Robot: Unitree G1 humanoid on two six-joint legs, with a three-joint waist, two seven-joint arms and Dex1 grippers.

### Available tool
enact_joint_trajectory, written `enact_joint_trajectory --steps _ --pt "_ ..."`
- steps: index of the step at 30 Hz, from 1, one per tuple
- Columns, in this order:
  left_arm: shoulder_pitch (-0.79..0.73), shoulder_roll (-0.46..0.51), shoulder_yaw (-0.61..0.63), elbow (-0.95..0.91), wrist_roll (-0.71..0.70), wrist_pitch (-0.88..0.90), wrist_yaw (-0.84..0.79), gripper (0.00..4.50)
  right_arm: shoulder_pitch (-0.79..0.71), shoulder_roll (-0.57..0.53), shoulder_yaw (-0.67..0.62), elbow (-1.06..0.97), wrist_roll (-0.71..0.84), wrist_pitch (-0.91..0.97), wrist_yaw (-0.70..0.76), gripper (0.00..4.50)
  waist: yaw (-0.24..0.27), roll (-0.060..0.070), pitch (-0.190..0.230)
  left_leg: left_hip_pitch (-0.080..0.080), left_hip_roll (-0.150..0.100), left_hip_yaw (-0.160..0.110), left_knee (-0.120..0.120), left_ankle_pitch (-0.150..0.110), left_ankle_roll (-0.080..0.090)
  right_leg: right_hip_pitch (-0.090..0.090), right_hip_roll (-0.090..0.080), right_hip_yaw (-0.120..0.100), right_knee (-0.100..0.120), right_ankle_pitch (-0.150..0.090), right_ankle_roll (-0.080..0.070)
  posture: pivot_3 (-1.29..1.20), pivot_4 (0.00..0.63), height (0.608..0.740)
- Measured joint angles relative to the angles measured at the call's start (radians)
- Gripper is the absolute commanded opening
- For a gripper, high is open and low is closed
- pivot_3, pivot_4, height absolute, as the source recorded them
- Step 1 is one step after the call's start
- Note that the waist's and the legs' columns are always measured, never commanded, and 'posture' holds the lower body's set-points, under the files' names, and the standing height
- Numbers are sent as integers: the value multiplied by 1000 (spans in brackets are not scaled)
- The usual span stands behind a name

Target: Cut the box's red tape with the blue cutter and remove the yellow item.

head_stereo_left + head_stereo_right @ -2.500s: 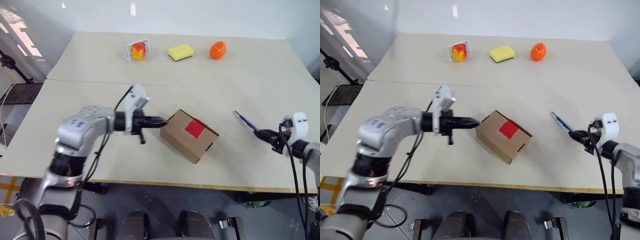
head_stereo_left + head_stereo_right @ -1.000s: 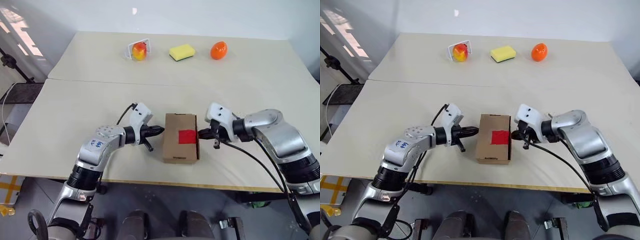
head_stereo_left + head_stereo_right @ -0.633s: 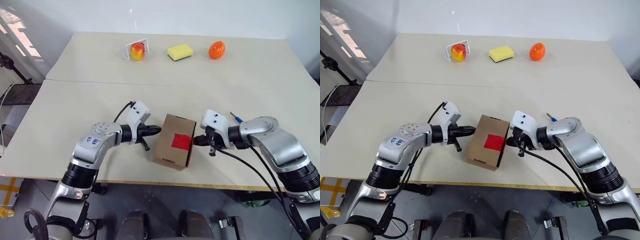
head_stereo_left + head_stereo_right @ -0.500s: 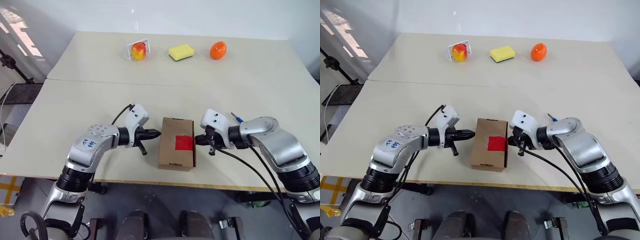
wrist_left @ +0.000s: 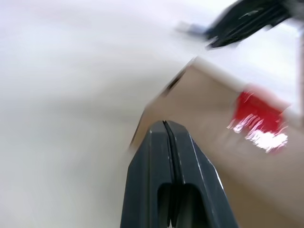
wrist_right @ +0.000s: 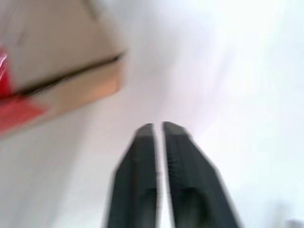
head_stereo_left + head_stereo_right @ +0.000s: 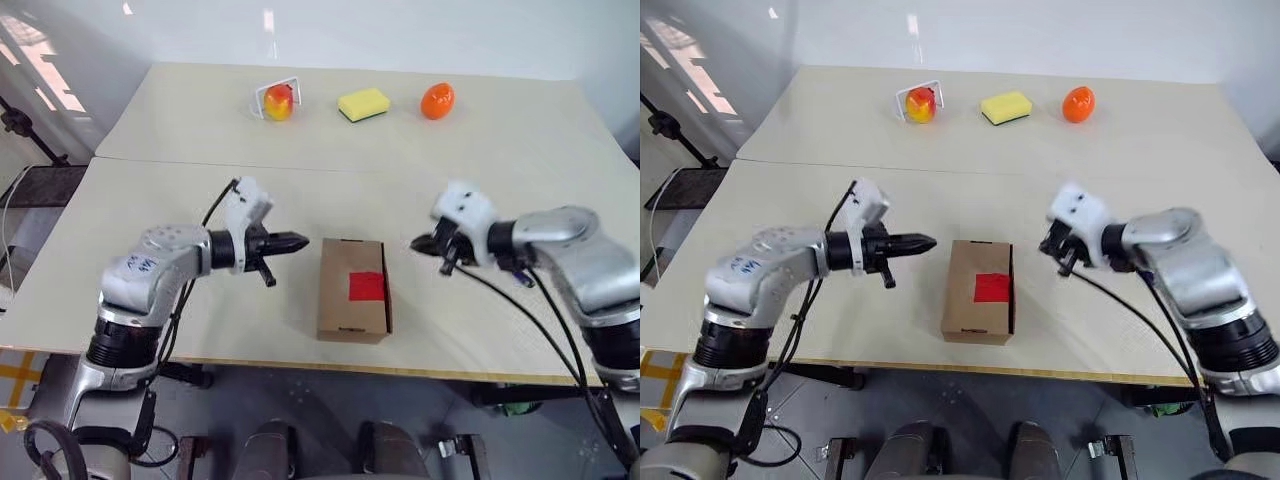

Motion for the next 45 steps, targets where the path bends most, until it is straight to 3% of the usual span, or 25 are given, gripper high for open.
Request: enact_joint_trajectory --steps 5,8,9,12,20,31,39,45 --pt "-40 -34 -45 0 -4 -10 0 0 -29 51 -18 -35 53 111 -60 3284 -2 0 0 0 0 1 0 0 0 0 0 0 0 0 0 0 150 740" --pt "-66 -33 -133 63 52 -77 -22 0 -27 76 -12 -37 58 134 -93 4321 -2 0 0 0 -1 3 0 0 0 0 0 0 0 0 0 0 150 740" --pt "-70 -33 -169 83 80 -108 -32 0 -24 84 -6 -38 57 134 -105 4474 -1 0 0 0 -1 4 0 0 0 0 0 0 0 0 0 0 150 740" --pt "-76 -35 -262 159 160 -204 -64 0 -7 119 23 -30 53 126 -137 4474 0 0 0 0 -1 6 0 0 0 0 0 0 0 0 0 0 150 740" --pt "-102 -49 -294 216 234 -319 -104 0 24 120 35 -18 47 74 -152 4474 0 0 0 -1 -1 5 1 0 0 0 0 -1 0 0 0 0 150 740" --pt "-102 -46 -303 213 263 -338 -139 0 75 15 88 82 -23 -40 -106 4474 0 -3 -2 0 -1 5 1 0 0 1 0 -1 0 0 0 0 150 740" --pt "-75 -43 -298 175 267 -327 -136 0 121 -78 210 113 -148 -218 -35 4474 2 -3 -2 0 -1 5 1 0 0 1 0 -1 0 0 0 0 150 740" --pt "-61 -39 -289 144 268 -306 -125 0 137 -90 60 126 -65 -101 -11 4474 1 -3 -1 0 0 3 1 0 0 1 0 -1 0 0 0 0 150 740"
